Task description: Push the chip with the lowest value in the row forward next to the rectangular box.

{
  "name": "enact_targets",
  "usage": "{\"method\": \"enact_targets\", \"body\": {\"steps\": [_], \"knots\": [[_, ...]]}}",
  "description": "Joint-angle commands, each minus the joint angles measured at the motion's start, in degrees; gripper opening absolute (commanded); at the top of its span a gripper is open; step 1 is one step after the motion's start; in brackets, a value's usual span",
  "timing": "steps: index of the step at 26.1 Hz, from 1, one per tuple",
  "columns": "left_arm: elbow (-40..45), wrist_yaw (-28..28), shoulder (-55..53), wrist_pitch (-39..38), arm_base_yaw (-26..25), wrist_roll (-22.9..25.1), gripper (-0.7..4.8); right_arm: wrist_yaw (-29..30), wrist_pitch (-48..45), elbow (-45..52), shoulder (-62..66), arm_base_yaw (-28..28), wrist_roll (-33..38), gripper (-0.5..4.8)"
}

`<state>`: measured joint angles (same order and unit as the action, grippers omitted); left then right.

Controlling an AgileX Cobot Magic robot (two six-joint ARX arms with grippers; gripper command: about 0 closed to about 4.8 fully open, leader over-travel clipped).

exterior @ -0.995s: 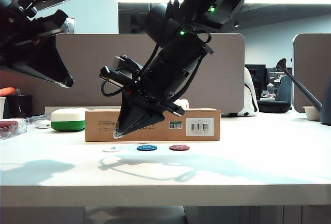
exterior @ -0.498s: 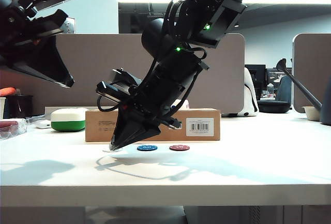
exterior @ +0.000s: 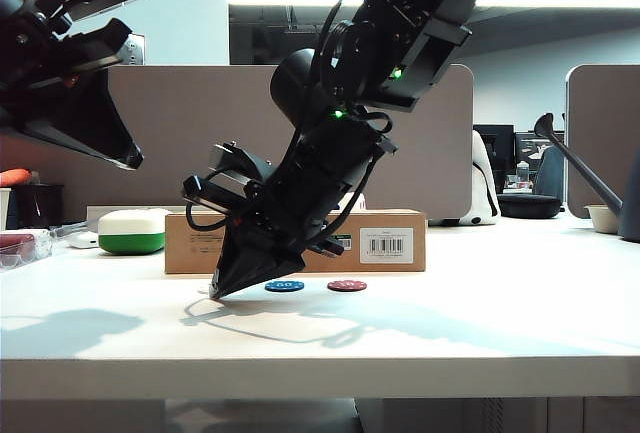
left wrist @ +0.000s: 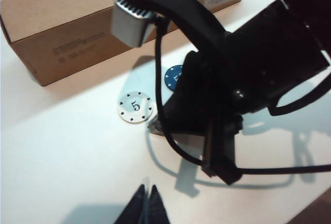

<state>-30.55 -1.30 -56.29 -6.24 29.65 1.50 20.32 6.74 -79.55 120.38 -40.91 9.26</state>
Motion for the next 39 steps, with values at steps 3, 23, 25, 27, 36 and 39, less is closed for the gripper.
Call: {"method": "enact_targets", "body": {"steps": [3,23,25,27,36,39], "knots": [[-0.1,0.0,0.2,0.7,-0.1,0.0,-0.05,-1.3,-1.0,0.0,1.4,-0.1,-0.3,-0.09],[-0.1,0.0,0.2,0.8,-0.1,0.0,-0.05,-7.5,0.8,0.0,3.1,0.5,3.8,-0.09],[-0.1,0.0,0.2,0.8,-0.1,0.0,-0.05,-8.3,0.7,0.0,3.2,0.6,3.8,-0.09],[-0.1,0.0,0.2,0.8,-0.1,0.0,-0.05,-8.9,0.2,0.0,3.2,0.7,3.8,-0.09],[-0.1,0.0,0.2,0.8,-0.1,0.0,-0.05,-13.4,-2.2,0.0,3.3,0.6,4.0,-0.09],[-0.1,0.0,0.2,0.8,-0.1,0.0,-0.05,-13.5,-2.5,0.0,3.3,0.7,4.3,-0.09]]}}
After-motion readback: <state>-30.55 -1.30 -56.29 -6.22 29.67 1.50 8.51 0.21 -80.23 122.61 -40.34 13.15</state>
